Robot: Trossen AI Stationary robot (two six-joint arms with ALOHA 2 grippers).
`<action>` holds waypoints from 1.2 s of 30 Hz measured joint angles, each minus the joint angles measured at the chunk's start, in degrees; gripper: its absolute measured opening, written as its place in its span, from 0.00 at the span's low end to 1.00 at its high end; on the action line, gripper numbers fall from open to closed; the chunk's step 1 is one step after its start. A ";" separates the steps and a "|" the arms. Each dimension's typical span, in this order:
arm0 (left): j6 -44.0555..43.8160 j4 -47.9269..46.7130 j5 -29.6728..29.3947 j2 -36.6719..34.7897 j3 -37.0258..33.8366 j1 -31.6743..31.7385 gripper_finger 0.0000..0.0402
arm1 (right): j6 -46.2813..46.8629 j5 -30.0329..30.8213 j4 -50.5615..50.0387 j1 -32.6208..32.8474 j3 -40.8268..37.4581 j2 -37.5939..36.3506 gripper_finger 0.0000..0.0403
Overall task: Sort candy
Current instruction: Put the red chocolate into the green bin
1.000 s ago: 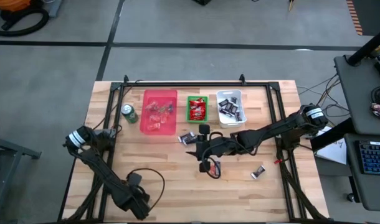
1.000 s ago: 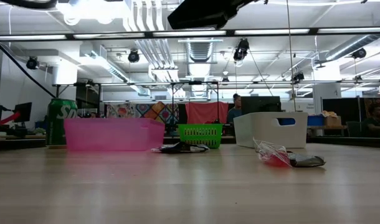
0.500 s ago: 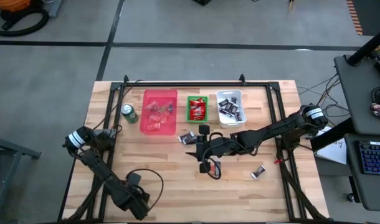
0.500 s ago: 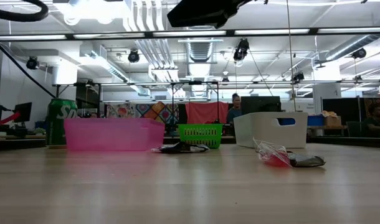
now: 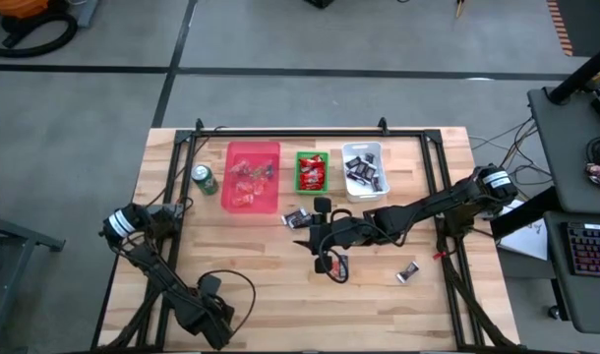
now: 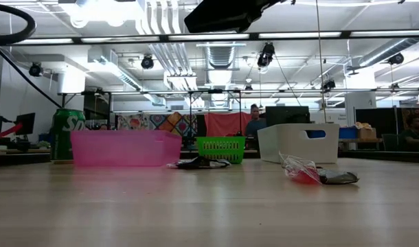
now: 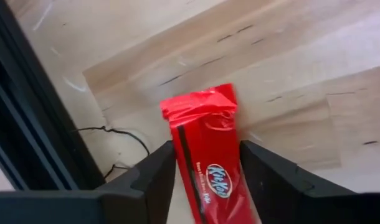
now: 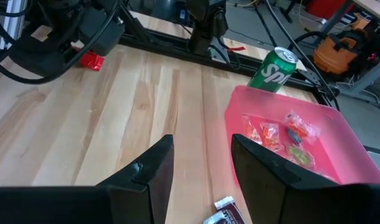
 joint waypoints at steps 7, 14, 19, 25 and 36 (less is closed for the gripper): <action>0.08 -1.24 -4.51 -0.31 2.52 -1.00 0.20 | 0.07 0.01 -0.65 0.00 0.00 0.00 0.39; 4.77 -2.10 -19.26 -1.21 8.31 -1.22 0.06 | 0.68 0.01 -4.95 0.00 0.00 -0.35 0.39; 16.81 -2.54 -36.51 -2.24 14.35 -0.08 0.04 | 2.00 -0.44 -7.51 0.02 0.00 -1.54 0.39; 41.40 -1.97 -56.37 -3.70 22.37 2.42 0.04 | 0.92 -10.72 -7.58 0.02 0.00 -2.49 0.39; 83.55 7.74 -65.32 -5.60 25.44 7.40 0.01 | 0.47 -17.77 -7.17 0.41 -0.10 -2.69 0.39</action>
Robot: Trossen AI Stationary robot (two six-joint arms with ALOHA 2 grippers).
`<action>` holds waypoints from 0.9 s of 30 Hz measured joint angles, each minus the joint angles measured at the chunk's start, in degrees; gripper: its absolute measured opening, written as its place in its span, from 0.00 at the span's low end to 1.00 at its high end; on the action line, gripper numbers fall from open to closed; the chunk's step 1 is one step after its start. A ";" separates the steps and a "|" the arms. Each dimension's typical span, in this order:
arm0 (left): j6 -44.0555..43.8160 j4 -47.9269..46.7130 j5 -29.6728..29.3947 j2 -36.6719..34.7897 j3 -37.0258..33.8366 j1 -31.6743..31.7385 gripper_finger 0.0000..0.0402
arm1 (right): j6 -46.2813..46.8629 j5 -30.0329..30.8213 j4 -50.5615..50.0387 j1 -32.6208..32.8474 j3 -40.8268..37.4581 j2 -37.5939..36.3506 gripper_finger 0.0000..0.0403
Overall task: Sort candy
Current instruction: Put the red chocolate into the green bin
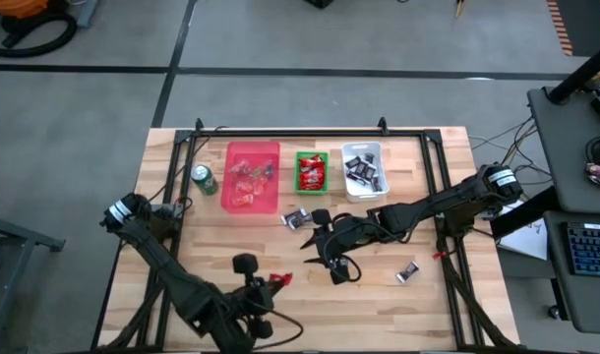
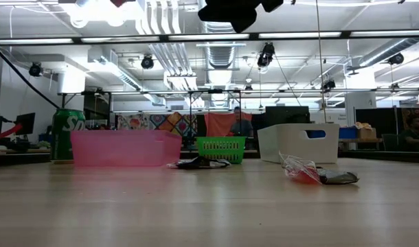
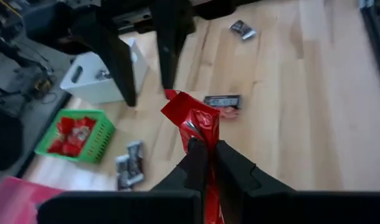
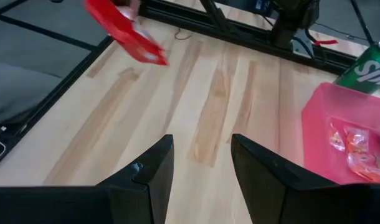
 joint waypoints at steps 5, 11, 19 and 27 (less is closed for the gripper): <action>4.49 1.14 0.08 -0.38 -1.97 1.69 0.00 | 0.05 -0.01 -0.09 0.59 -0.84 -0.10 0.39; 5.95 4.48 1.02 -1.80 -6.33 2.12 0.00 | 2.37 0.39 -0.10 0.64 -1.88 -0.13 0.39; 13.13 22.51 5.64 -8.99 -19.74 3.92 0.00 | 4.59 0.45 0.01 0.64 -2.54 -0.10 0.39; 20.63 47.84 10.27 -15.57 -36.04 6.36 0.00 | 5.26 0.45 3.48 0.64 -2.79 0.98 0.39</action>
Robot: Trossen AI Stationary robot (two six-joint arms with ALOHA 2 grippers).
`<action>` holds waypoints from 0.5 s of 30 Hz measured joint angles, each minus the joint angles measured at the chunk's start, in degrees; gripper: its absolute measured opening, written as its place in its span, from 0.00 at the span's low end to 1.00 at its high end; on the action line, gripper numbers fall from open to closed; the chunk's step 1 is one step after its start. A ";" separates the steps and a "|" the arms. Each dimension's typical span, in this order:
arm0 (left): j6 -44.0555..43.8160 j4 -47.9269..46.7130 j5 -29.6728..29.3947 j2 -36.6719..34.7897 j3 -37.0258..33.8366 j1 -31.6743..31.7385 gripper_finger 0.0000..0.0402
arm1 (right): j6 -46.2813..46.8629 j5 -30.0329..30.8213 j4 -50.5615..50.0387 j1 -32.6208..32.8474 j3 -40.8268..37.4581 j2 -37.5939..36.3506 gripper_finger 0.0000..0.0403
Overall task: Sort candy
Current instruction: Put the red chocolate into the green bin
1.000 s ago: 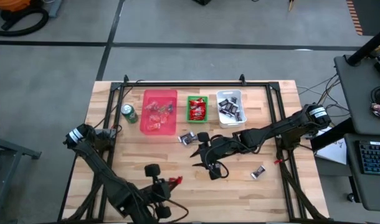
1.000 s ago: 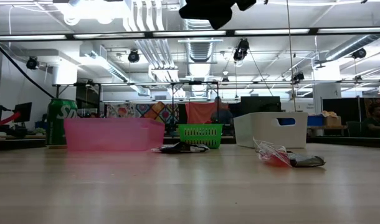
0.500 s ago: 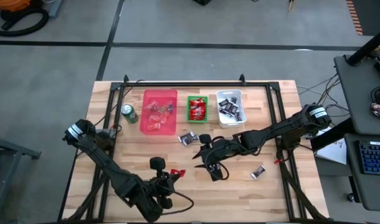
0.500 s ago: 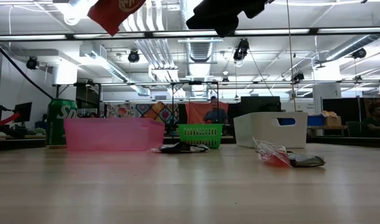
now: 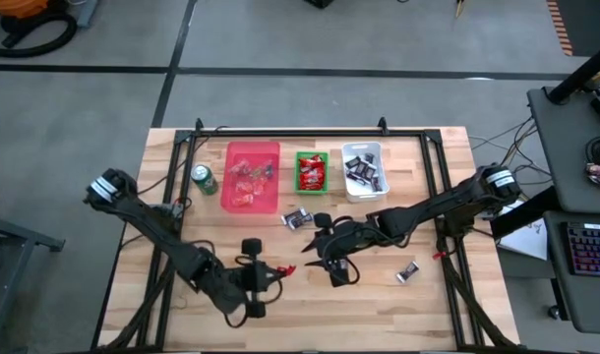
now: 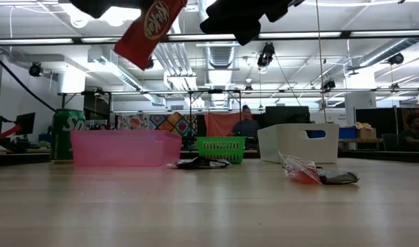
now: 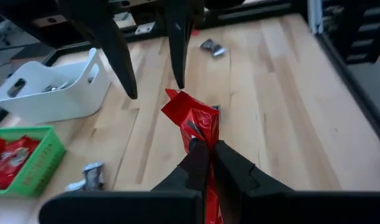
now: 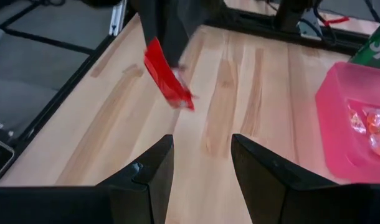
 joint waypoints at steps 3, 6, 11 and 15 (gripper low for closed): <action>1.27 6.84 1.30 -0.95 -4.08 0.68 0.00 | 0.12 0.00 1.56 0.13 0.00 0.79 0.39; 1.57 12.07 1.47 -1.15 -7.27 1.32 0.00 | 0.30 0.00 3.19 0.26 -0.02 1.63 0.39; 3.10 19.94 2.13 -0.98 -10.64 2.60 0.00 | 0.31 -0.02 7.35 0.37 -0.02 3.25 0.39; 6.01 25.03 4.62 -0.67 -11.86 4.27 0.00 | 0.20 -0.07 9.26 0.37 0.02 4.71 0.39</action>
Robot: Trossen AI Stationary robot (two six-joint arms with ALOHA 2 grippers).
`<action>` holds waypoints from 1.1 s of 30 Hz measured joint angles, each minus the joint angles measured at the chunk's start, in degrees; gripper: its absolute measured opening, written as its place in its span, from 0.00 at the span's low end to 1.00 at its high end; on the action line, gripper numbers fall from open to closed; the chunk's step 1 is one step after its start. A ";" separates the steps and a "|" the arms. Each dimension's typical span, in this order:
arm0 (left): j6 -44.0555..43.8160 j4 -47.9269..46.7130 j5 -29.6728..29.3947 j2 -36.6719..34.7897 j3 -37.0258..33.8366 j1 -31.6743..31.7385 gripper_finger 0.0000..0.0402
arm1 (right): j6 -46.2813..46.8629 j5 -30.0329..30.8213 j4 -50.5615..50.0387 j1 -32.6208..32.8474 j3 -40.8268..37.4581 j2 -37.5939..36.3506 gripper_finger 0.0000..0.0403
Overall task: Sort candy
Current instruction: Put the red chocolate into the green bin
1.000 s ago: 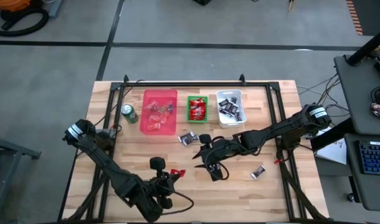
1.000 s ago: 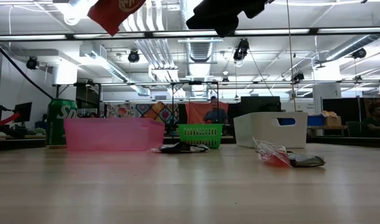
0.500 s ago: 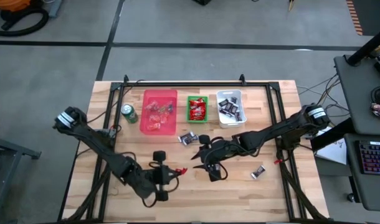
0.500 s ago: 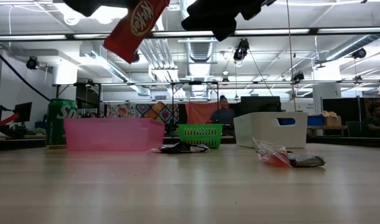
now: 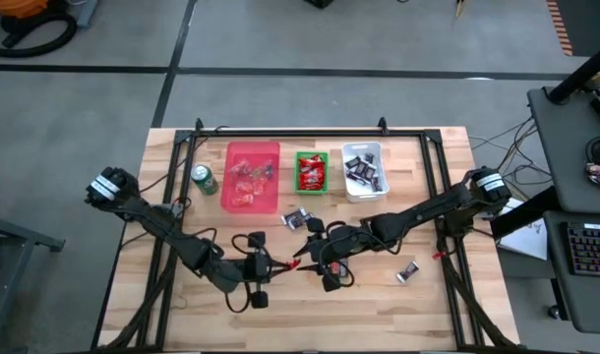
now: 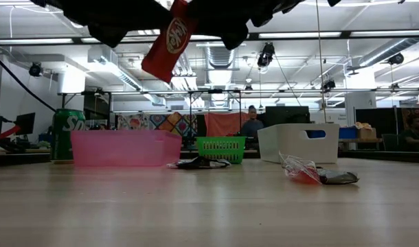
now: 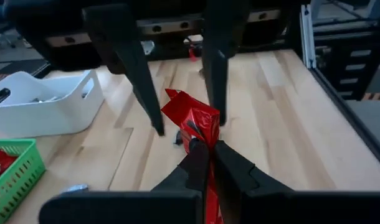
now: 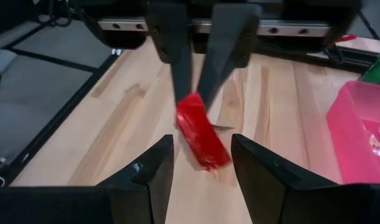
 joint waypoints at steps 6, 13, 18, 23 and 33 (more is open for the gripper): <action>3.12 2.30 2.25 0.00 0.15 0.87 0.00 | -0.40 -0.15 -0.10 -0.02 0.13 0.52 0.38; 3.28 2.35 2.19 0.52 0.15 1.50 0.00 | -1.57 -0.40 0.51 -0.02 0.13 0.54 0.27; 2.30 2.43 2.10 0.87 0.15 2.11 0.00 | -3.05 -0.75 0.19 0.00 0.13 0.54 0.09; 1.99 1.56 2.01 0.84 0.15 2.24 0.06 | -3.89 -0.39 0.18 -0.15 0.13 0.54 0.06; 1.76 -12.66 -6.01 -5.01 0.17 2.31 0.30 | 1.02 4.56 -15.60 -5.74 4.88 -0.12 0.06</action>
